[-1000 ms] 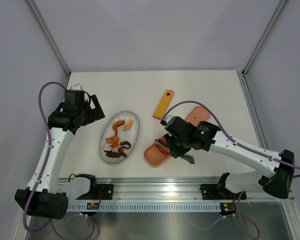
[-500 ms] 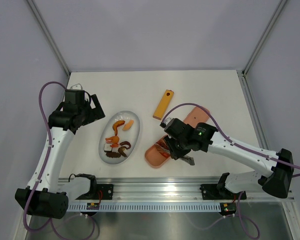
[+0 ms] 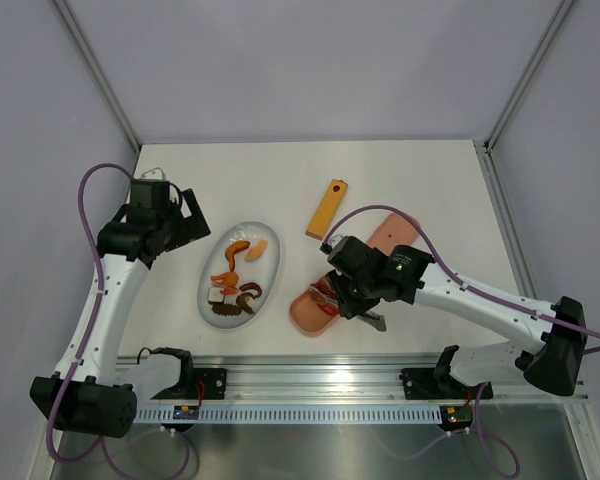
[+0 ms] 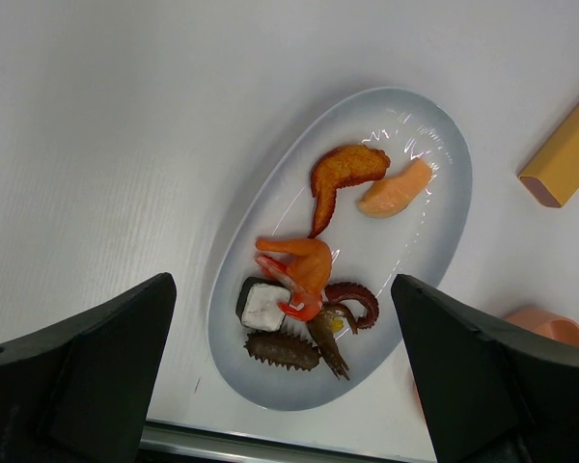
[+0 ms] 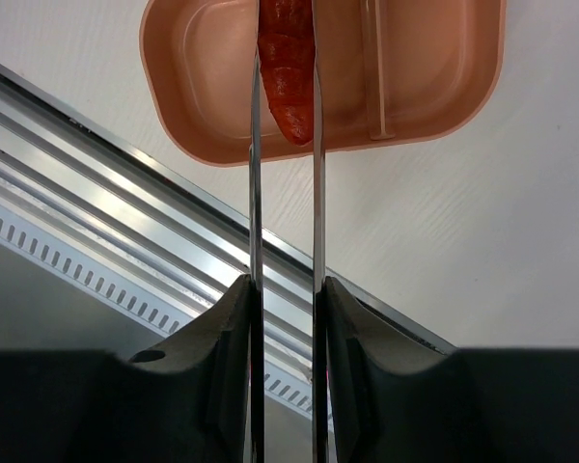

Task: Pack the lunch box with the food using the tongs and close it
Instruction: Place the fake food in the packing box, then adjust the fake food in the packing box, then pick up the fake food from the plate.

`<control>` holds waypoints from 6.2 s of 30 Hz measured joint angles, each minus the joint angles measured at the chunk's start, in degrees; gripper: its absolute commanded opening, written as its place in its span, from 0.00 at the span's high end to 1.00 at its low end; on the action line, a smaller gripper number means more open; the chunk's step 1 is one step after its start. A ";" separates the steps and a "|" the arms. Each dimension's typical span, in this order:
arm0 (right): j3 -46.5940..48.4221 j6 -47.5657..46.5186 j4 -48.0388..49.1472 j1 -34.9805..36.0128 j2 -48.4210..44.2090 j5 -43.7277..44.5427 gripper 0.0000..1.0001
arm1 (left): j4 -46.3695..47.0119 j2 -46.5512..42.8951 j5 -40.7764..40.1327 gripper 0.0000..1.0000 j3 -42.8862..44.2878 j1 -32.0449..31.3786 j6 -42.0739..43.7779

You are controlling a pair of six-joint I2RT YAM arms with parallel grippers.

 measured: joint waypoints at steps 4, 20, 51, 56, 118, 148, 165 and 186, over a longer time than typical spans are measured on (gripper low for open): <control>0.28 3.04 -0.39 0.00 0.48 0.15 0.74 | 0.22 0.00 0.02 0.01 -0.50 0.00 0.00; 1.14 12.52 -1.25 0.00 0.48 1.75 0.73 | 0.24 0.00 0.04 0.01 -0.81 0.00 0.00; -3.32 41.51 1.11 0.00 -7.17 1.46 0.70 | 1.20 -1.64 0.44 0.01 -4.81 0.00 0.04; -3.72 41.94 2.10 0.00 -6.73 1.44 0.69 | 1.57 -1.64 0.46 0.01 -4.92 0.00 0.04; 18.80 21.73 20.61 -10.34 25.64 -10.97 0.52 | 1.22 -1.95 0.39 0.01 -5.92 0.00 0.46; 8.96 31.56 32.37 -11.02 29.14 -13.31 0.52 | 1.05 -1.92 0.39 0.01 -5.92 0.00 0.52; 14.05 24.90 28.26 -11.02 32.02 -14.58 0.47 | 1.05 -1.84 0.39 0.01 -5.92 0.00 0.50; 19.87 17.79 22.97 -8.90 37.31 -18.12 0.61 | 1.05 -1.84 0.39 0.01 -5.92 0.00 0.50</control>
